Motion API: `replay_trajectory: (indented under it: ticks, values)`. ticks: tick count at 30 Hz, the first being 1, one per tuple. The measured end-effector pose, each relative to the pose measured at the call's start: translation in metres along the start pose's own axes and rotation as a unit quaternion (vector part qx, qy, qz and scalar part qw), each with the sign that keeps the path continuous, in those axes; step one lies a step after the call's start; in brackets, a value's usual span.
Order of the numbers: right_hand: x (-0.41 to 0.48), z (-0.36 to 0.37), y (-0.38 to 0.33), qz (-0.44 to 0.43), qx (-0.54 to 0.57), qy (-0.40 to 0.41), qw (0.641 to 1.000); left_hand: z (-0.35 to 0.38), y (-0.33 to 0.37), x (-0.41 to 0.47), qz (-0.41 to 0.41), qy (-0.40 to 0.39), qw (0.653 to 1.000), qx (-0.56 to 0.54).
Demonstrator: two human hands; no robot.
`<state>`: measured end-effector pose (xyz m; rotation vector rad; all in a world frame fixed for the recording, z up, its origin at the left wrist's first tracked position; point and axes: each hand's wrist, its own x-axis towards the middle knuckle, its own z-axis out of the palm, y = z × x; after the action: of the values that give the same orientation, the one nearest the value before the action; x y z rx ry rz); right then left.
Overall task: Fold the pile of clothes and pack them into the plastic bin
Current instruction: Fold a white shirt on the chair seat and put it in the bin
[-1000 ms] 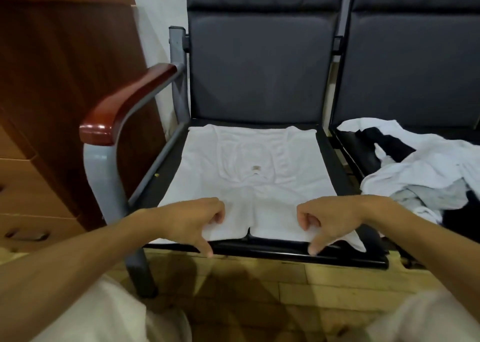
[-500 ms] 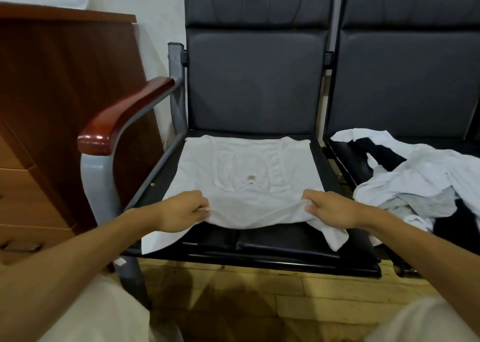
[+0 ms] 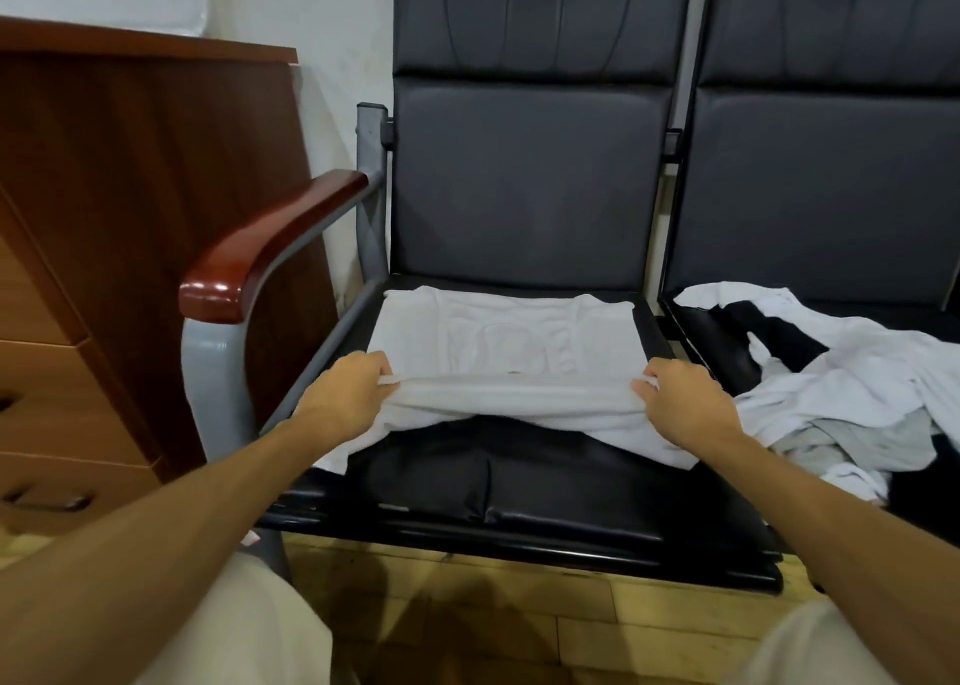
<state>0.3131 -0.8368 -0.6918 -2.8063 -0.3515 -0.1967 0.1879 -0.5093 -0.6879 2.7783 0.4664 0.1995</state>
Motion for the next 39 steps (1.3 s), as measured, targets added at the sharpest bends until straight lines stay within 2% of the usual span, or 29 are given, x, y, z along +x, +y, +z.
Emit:
replay_trajectory:
  ticks: [3,8,11,14,17,19,23,26,29,32,35,39]
  values:
    - [-0.002,0.004,0.000,0.009,-0.025,0.017,0.999,-0.001,-0.009,-0.006,-0.030,0.044,0.998,0.033]
    - [-0.006,-0.004,0.005,0.056,-0.003,0.045,0.997,-0.011,-0.025,-0.011,-0.099,0.118,0.988,0.017]
    - [-0.008,-0.012,0.010,0.094,0.051,0.032,0.994,-0.017,-0.031,-0.014,-0.147,0.121,0.979,-0.069]
    - [-0.010,-0.017,0.011,0.089,0.133,0.015,0.987,-0.020,-0.030,-0.017,-0.144,0.101,0.965,-0.197]
    - [-0.017,-0.022,0.009,0.057,0.194,-0.034,0.979,-0.023,-0.024,-0.023,-0.117,0.058,0.940,-0.314]
    - [-0.024,-0.026,0.010,0.023,0.228,-0.100,0.968,-0.026,-0.021,-0.029,-0.101,0.017,0.924,-0.368]
    - [-0.041,-0.039,0.014,-0.081,0.191,-0.235,0.950,-0.035,-0.021,-0.042,-0.082,-0.054,0.925,-0.368]
    - [-0.050,-0.051,0.018,-0.091,0.226,-0.277,0.929,-0.039,-0.025,-0.047,-0.067,-0.024,0.930,-0.360]
    - [-0.048,-0.058,0.020,-0.051,0.265,-0.267,0.925,-0.040,-0.023,-0.048,-0.074,0.015,0.927,-0.367]
    - [-0.034,-0.065,0.012,0.001,0.295,-0.215,0.931,-0.042,-0.018,-0.039,-0.080,0.070,0.914,-0.392]
    - [-0.011,-0.071,0.002,0.018,0.278,-0.148,0.949,-0.045,-0.011,-0.017,-0.094,0.121,0.899,-0.411]
    - [0.026,-0.080,-0.007,0.033,0.246,-0.143,0.958,-0.042,-0.003,0.019,-0.138,0.150,0.870,-0.449]
